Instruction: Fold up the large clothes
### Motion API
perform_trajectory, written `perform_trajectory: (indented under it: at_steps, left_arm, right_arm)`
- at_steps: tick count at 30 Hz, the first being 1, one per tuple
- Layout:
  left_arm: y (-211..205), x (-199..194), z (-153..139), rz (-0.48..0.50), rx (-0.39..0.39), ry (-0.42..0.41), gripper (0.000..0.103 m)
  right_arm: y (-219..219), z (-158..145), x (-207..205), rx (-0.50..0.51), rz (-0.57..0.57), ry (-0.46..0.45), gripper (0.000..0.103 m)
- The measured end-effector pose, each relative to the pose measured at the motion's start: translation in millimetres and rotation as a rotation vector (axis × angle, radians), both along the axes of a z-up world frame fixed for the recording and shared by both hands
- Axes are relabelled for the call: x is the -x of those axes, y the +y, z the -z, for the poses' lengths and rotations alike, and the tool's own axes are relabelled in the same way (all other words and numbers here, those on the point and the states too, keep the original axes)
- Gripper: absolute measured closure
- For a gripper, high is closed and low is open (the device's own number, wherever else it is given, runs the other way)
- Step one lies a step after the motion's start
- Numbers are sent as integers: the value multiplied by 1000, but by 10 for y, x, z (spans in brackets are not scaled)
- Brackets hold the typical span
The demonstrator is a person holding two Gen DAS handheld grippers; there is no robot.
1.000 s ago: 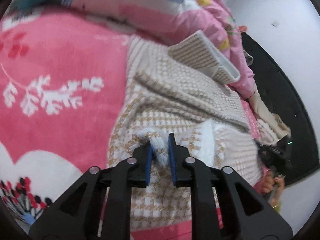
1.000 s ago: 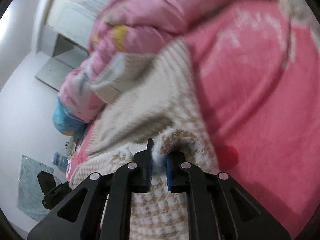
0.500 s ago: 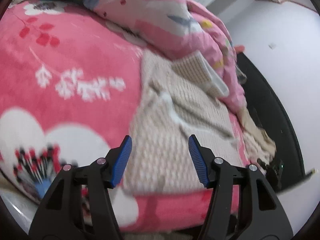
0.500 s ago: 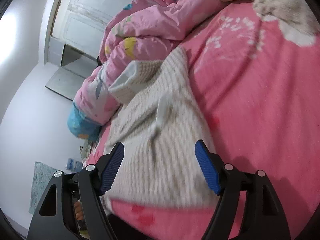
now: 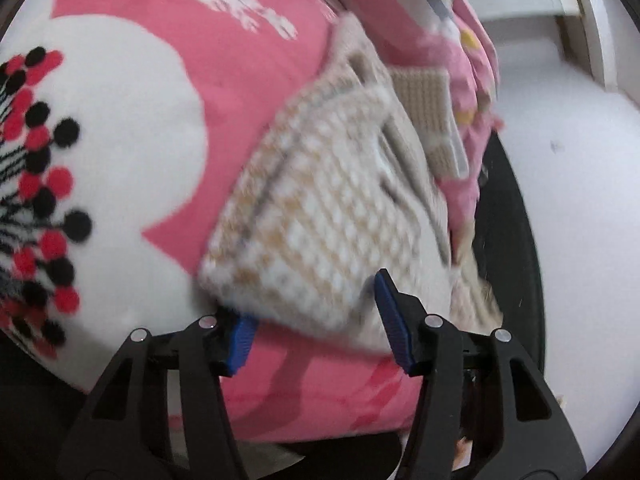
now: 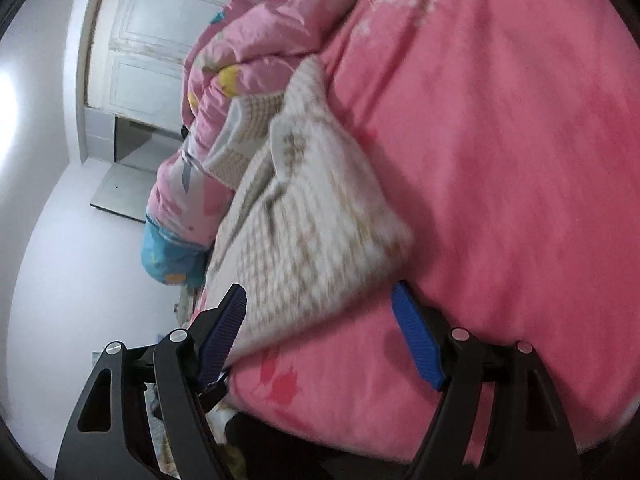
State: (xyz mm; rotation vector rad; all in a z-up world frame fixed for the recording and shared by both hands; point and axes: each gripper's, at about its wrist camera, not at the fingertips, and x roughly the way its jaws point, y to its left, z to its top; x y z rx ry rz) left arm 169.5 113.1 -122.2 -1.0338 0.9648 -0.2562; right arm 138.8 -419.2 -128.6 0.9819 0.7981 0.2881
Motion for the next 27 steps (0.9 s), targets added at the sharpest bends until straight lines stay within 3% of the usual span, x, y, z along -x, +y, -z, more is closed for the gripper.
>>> perform_trajectory:
  at_steps: [2, 4, 6, 7, 10, 12, 14, 16, 19, 23, 26, 27]
  left_arm:
    - [-37, -25, -13, -42, -31, 8, 51]
    - [-105, -43, -68, -73, -104, 9, 60]
    - [-273, -95, -199, -75, -280, 2, 75]
    - [-415, -118, -333, -45, -423, -18, 84]
    - [-716, 32, -771, 15, -720, -183, 91]
    - [-849, 172, -1011, 44, -846, -270, 93]
    - [-891, 295, -1198, 49, -901, -324, 94]
    - [-812, 406, -1354, 44, -894, -352, 94]
    - [-604, 571, -1446, 64, -808, -342, 94]
    - [-272, 879, -1348, 98, -679, -288, 94]
    - [28, 908, -883, 121, -492, -163, 87]
    - [121, 863, -672, 119, -431, -96, 82]
  right_arm:
    - [8, 14, -111, 34, 31, -5, 31]
    - [60, -8, -201, 103, 67, 6, 41]
    - [118, -72, -229, 182, 105, 19, 68]
    - [147, -158, -211, 216, 118, 3, 77]
    - [223, -485, -80, 299, 136, -74, 85]
    - [327, -729, 13, 366, 132, -119, 89]
    - [417, -906, 118, 415, 129, -152, 90]
    - [448, -1012, 222, 433, 125, -170, 90]
    - [444, -1125, 482, 404, 102, -189, 90]
    - [365, -1029, 804, 317, 58, -172, 90]
    - [223, -611, 758, 221, -11, -45, 80]
    - [144, -347, 664, 182, -44, 72, 71]
